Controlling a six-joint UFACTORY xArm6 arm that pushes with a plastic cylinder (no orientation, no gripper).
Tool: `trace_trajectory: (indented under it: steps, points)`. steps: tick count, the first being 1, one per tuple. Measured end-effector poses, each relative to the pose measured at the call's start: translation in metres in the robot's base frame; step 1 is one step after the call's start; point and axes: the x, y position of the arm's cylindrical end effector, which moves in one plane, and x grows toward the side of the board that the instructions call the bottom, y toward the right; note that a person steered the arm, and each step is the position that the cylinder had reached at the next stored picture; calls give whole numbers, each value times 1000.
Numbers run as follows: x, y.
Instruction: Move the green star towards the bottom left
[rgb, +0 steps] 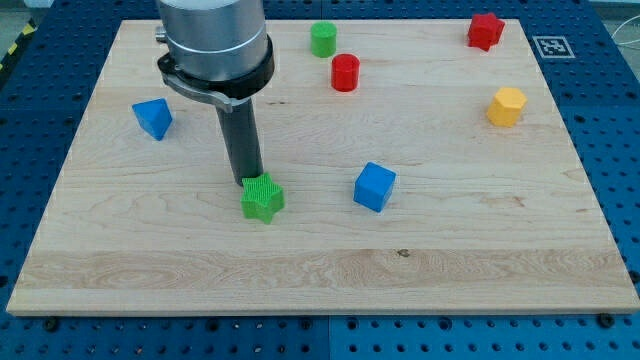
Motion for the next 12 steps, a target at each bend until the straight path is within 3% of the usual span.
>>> trace_trajectory:
  steps: [3,5,6,9,12]
  points:
    - [-9,49]
    - [13,66]
    - [24,58]
    - [54,-40]
    - [41,-53]
